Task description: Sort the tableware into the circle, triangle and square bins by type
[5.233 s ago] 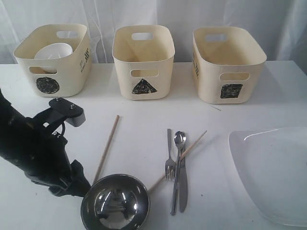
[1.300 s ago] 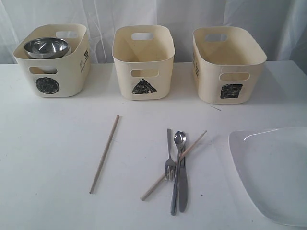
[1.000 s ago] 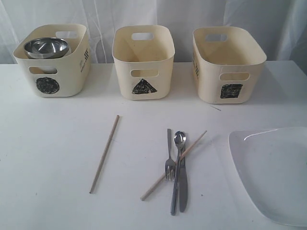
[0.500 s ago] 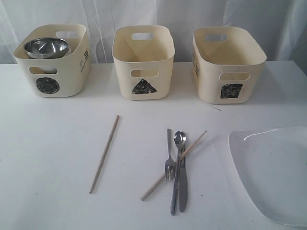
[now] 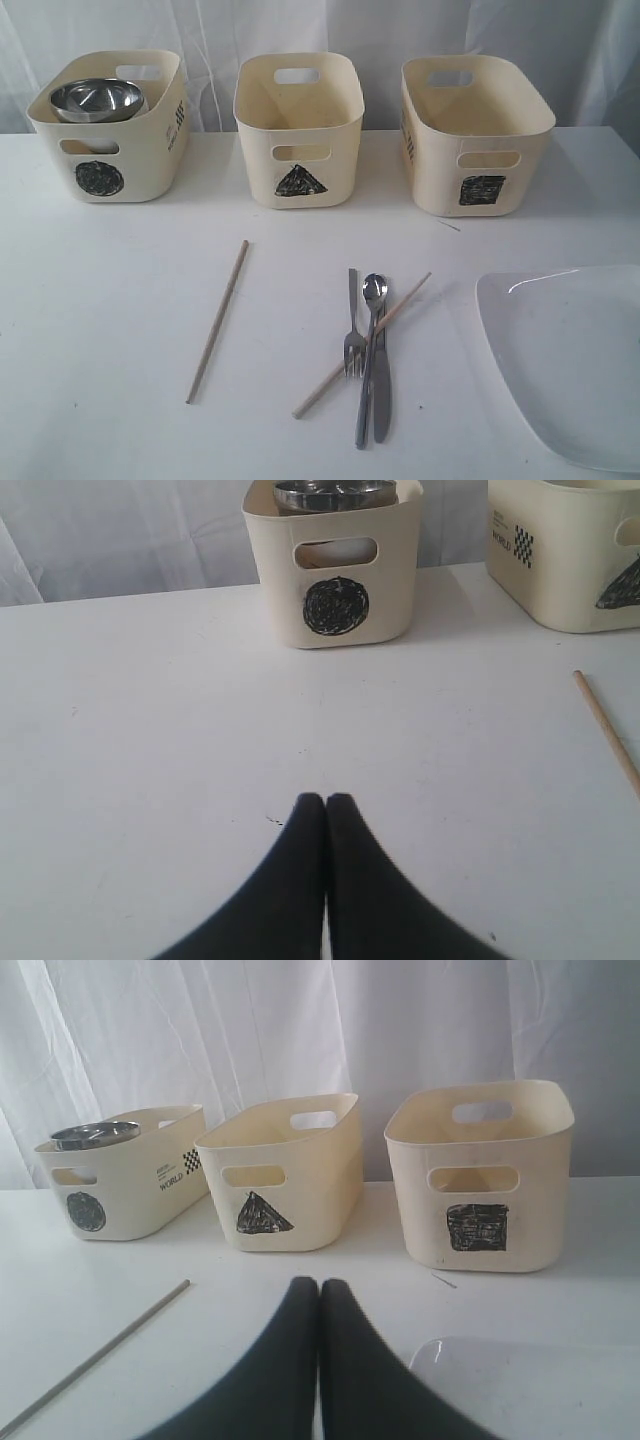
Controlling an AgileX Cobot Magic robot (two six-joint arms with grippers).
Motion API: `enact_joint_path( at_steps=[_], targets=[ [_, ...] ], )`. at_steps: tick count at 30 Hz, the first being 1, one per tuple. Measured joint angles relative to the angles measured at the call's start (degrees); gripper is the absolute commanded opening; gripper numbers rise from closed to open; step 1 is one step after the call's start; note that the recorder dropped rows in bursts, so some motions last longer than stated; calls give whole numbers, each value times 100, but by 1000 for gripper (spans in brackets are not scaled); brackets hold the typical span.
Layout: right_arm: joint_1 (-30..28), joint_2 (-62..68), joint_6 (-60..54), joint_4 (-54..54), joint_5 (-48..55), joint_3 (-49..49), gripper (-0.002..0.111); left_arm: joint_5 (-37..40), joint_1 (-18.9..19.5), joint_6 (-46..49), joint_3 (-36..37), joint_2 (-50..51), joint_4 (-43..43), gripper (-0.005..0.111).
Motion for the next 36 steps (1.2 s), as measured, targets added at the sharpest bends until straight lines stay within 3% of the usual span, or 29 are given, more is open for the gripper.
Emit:
enact_joint_path(
  at_steps=[9, 16, 24, 25, 27, 29, 31, 33, 34, 36],
  targets=[
    [0, 0, 34, -11, -24, 16, 0, 11, 0, 4, 4, 0, 0, 0],
    [0, -9, 563, 21, -1084, -237, 0, 11, 0, 4, 4, 0, 0, 0],
    [0, -9, 1105, 134, -1312, -694, 0, 11, 0, 4, 4, 0, 0, 0],
    [0, -9, 1227, 148, -1107, -749, 0, 11, 0, 4, 4, 0, 0, 0],
    [0, 196, 1294, 171, 445, -1262, 2, 11, 0, 4, 4, 0, 0, 0],
    [0, 888, 386, 527, 1512, -1890, 8, 11, 0, 4, 4, 0, 0, 0],
    [0, 1954, -1281, 1238, 2419, -2683, 18, 11, 0, 4, 4, 0, 0, 0],
    [0, 3436, -2216, 1726, 3398, -3610, 34, 11, 0, 4, 4, 0, 0, 0],
    [0, 3938, -2388, 1808, 3764, -3901, 45, 11, 0, 4, 4, 0, 0, 0],
    [0, 5091, -2561, 1838, 4275, -4558, 54, 11, 0, 4, 4, 0, 0, 0]
  ],
)
